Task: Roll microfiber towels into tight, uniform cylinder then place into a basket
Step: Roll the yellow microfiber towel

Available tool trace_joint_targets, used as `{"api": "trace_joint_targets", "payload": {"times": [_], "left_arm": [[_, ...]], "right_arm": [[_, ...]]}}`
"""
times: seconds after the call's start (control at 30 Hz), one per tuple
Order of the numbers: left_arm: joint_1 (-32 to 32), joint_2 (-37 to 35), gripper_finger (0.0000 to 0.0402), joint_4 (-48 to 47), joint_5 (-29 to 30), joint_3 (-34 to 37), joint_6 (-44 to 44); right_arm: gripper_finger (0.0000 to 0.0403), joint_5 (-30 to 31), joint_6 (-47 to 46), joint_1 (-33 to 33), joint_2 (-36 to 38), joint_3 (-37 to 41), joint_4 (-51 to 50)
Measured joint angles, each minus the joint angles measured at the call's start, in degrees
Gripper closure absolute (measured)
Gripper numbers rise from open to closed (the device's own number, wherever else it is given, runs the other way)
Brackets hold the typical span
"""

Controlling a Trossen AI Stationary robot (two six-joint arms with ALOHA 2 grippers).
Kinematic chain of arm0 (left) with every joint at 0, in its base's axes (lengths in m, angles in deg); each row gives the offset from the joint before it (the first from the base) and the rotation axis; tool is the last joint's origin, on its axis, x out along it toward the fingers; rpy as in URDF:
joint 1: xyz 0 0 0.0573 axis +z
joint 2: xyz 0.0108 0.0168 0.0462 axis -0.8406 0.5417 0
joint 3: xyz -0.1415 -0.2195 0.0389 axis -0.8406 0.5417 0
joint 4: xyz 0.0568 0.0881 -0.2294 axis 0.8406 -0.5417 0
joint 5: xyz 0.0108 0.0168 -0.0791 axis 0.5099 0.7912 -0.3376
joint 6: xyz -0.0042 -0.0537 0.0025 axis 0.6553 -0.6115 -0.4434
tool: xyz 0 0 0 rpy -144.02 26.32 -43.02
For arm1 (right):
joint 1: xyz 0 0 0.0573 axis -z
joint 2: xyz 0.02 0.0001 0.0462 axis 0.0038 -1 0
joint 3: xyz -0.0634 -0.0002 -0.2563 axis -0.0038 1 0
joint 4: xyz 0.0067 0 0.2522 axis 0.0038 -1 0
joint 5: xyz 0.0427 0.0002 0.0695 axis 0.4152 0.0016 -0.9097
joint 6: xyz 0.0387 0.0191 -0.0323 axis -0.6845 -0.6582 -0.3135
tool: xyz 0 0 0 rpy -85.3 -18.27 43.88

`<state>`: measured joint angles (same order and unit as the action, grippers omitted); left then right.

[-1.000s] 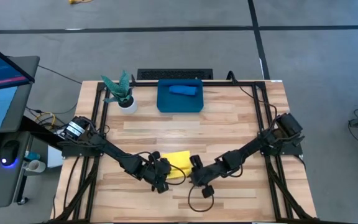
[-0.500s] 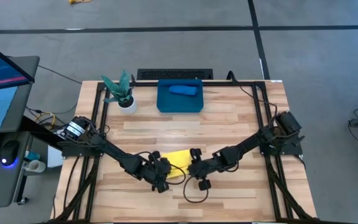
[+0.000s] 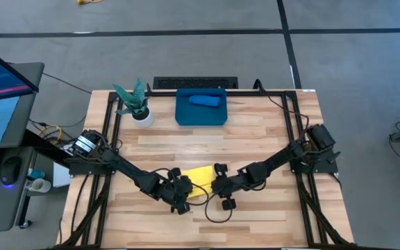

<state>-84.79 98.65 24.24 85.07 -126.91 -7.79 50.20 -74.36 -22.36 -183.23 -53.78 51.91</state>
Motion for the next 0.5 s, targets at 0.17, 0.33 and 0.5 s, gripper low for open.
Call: {"api": "trace_joint_targets", "payload": {"times": [0.17, 0.33, 0.5], "left_arm": [[-0.02, -0.02, 0.04, -0.2, 0.07, 0.0, 0.14], [-0.02, -0.04, 0.0389, -0.33, 0.07, -0.02, 0.68], [-0.02, -0.09, 0.0352, -0.51, 0.03, -0.02, 0.86]], "right_arm": [[0.0285, -0.23, -1.32, 0.52, -1.41, -0.08, 0.01], [0.0285, -1.11, -1.44, 0.6, -1.51, 0.01, 0.26], [0.0285, -1.38, -1.88, 0.59, -1.5, 0.07, 0.53]]}}
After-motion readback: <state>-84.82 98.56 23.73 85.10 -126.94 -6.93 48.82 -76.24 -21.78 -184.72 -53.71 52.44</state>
